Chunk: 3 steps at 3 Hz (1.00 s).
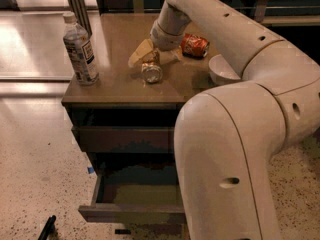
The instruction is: Place orange can into middle drawer
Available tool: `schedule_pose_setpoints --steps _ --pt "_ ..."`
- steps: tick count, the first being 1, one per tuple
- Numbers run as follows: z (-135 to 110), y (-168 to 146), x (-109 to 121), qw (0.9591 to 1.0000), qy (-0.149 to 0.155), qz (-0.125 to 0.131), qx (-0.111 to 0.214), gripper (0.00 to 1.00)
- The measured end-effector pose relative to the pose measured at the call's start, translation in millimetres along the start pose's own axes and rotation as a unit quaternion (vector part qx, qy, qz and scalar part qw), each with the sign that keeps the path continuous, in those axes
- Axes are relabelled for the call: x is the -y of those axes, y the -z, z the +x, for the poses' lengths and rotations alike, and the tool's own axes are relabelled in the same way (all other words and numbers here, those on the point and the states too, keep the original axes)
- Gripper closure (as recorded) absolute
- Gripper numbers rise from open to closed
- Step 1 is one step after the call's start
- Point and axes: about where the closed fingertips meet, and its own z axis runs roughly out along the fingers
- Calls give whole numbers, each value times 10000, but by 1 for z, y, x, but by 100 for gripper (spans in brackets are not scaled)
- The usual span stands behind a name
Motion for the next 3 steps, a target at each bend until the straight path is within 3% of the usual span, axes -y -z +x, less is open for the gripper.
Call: schedule_pose_setpoints --steps 1,3 --pt "0 -1 0 10000 -1 17 -12 17" --pt "0 -2 0 10000 -1 16 -13 63"
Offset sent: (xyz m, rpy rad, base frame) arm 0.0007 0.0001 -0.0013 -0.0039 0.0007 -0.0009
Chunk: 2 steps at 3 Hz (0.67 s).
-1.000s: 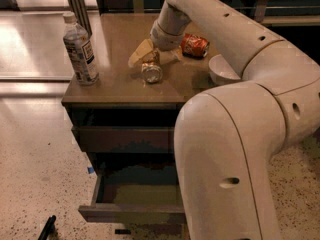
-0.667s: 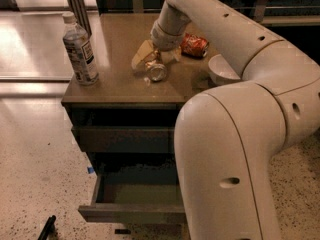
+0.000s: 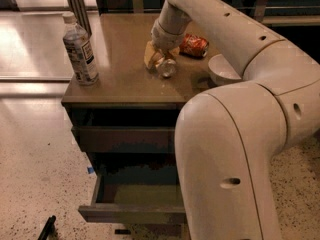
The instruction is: Place orange can into middle drawer
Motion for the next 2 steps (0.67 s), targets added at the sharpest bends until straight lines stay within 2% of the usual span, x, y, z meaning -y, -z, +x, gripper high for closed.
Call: schedule_pose_setpoints --steps 1,2 --pt "0 0 0 10000 0 0 0 86" --pt "-1 2 0 10000 0 0 0 100"
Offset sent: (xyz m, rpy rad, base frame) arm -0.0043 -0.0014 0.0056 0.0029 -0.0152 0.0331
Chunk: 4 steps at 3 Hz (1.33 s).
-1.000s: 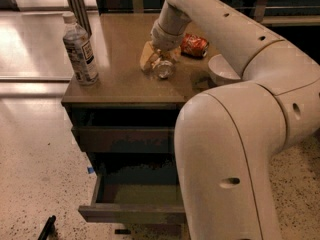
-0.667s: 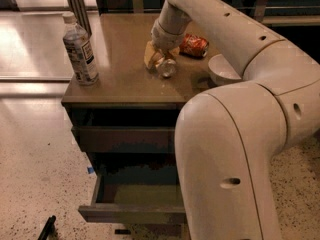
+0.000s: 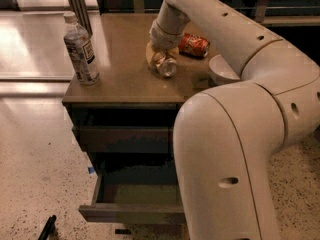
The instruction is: Place orange can into middle drawer
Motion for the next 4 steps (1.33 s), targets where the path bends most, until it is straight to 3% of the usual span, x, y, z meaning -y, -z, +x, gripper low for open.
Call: schedule_pose_setpoints --steps 1,2,3,4 --pt "11 17 -2 9994 236 -132 205 100" --pt "50 65 -14 9914 861 -526 828 100" --pt "107 91 -28 9820 1345 -887 989 100" --pt "150 106 -42 9746 1451 -1169 1246 100"
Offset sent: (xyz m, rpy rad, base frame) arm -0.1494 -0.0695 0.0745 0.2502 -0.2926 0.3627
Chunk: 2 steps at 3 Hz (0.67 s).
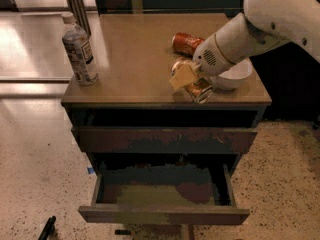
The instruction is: Place orange can into middle drawer
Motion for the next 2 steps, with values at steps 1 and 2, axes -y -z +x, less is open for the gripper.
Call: schedule_pose_setpoints --steps 1,2 --pt "27 10 -23 9989 -133 -130 435 100" --pt "58 16 -43 9945 -482 -219 906 100"
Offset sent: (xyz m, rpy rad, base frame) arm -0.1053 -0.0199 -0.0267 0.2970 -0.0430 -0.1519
